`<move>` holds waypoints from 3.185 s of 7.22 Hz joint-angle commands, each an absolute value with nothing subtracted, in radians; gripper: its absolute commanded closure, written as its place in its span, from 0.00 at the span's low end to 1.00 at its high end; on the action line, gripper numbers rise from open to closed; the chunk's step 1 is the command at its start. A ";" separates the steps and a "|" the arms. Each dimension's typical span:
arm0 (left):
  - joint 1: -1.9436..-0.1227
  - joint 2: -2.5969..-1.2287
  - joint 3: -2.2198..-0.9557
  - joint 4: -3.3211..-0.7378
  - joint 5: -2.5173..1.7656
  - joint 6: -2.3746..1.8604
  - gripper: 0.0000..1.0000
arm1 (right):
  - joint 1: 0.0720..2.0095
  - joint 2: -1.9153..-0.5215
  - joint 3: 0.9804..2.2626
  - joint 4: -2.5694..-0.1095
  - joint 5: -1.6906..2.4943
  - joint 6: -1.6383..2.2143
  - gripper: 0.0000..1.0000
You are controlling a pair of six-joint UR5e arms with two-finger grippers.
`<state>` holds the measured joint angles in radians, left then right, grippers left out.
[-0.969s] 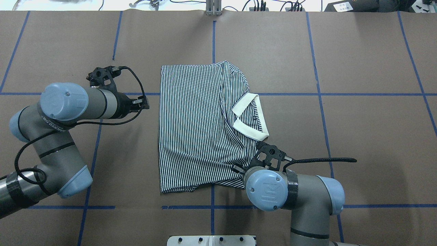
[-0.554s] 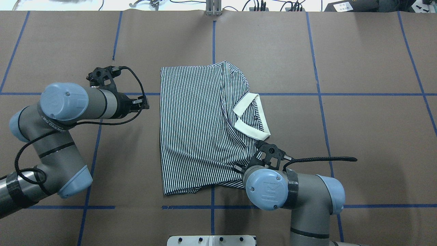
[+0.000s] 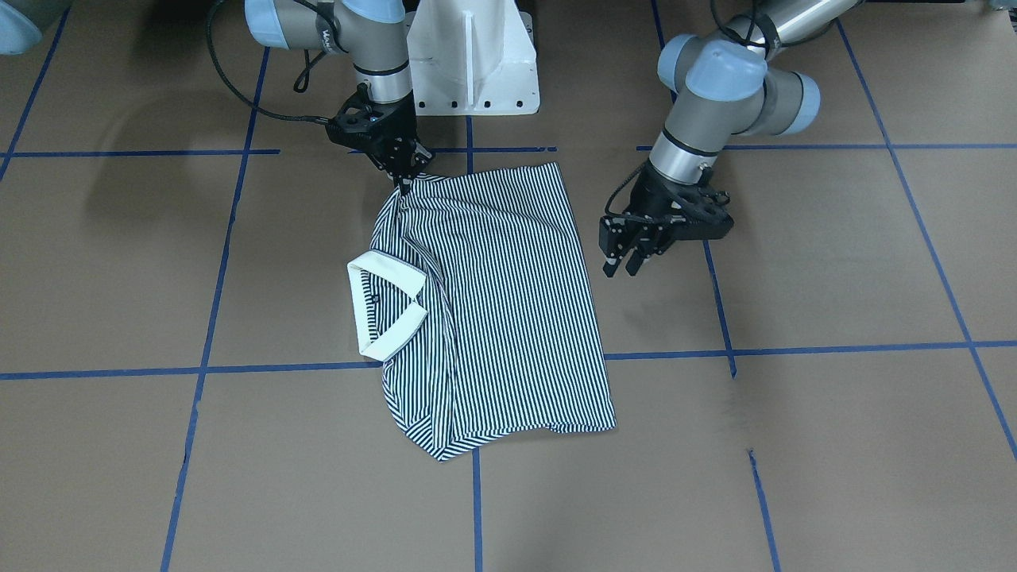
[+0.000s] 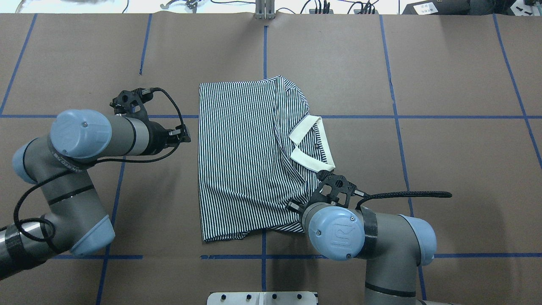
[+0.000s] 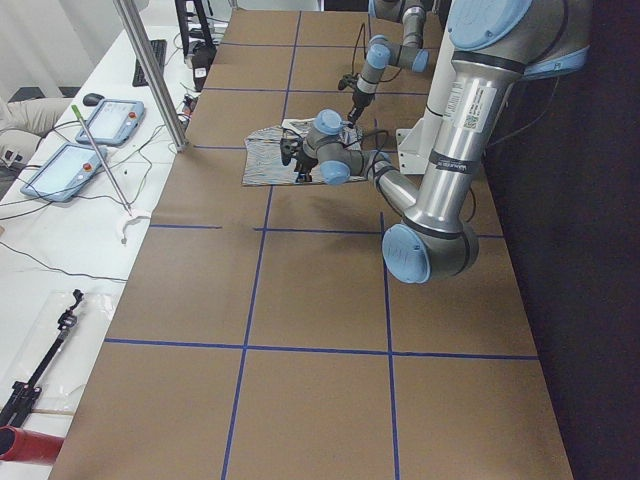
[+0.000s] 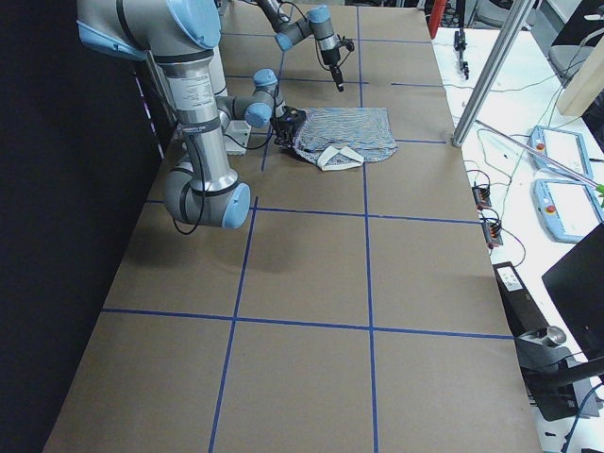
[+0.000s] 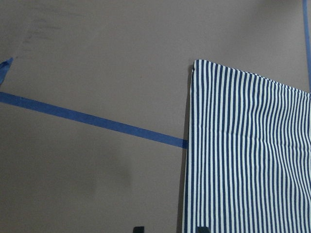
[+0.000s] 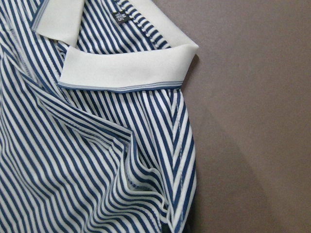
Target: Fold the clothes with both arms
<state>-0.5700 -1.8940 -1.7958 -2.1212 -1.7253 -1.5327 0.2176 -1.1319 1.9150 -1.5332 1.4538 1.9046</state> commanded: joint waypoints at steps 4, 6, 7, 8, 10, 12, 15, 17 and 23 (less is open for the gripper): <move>-0.183 -1.829 -1.977 -1.924 -1.540 -1.881 0.43 | 0.199 -1.164 1.951 -1.534 1.448 1.907 1.00; -0.173 -1.844 -1.967 -1.896 -1.540 -1.881 0.43 | 0.199 -1.163 1.951 -1.534 1.448 1.907 1.00; -0.172 -1.848 -1.967 -1.896 -1.540 -1.879 0.44 | 0.199 -1.163 1.951 -1.534 1.448 1.907 1.00; -0.169 -1.870 -1.944 -1.893 -1.540 -1.879 0.45 | 0.199 -1.163 1.950 -1.534 1.448 1.905 1.00; -0.169 -1.881 -1.922 -1.891 -1.540 -1.878 0.47 | 0.199 -1.163 1.950 -1.534 1.448 1.905 1.00; -0.167 -1.875 -1.922 -1.891 -1.540 -1.878 0.51 | 0.199 -1.163 1.950 -1.532 1.448 1.905 1.00; -0.169 -1.868 -1.925 -1.891 -1.542 -1.876 1.00 | 0.199 -1.163 1.950 -1.532 1.448 1.905 1.00; -0.170 -1.868 -1.936 -1.885 -1.542 -1.870 1.00 | 0.198 -1.163 1.950 -1.534 1.448 1.905 1.00; -0.169 -1.896 -2.267 -1.595 -1.585 -1.867 1.00 | 0.092 -1.272 2.323 -1.709 1.414 1.980 1.00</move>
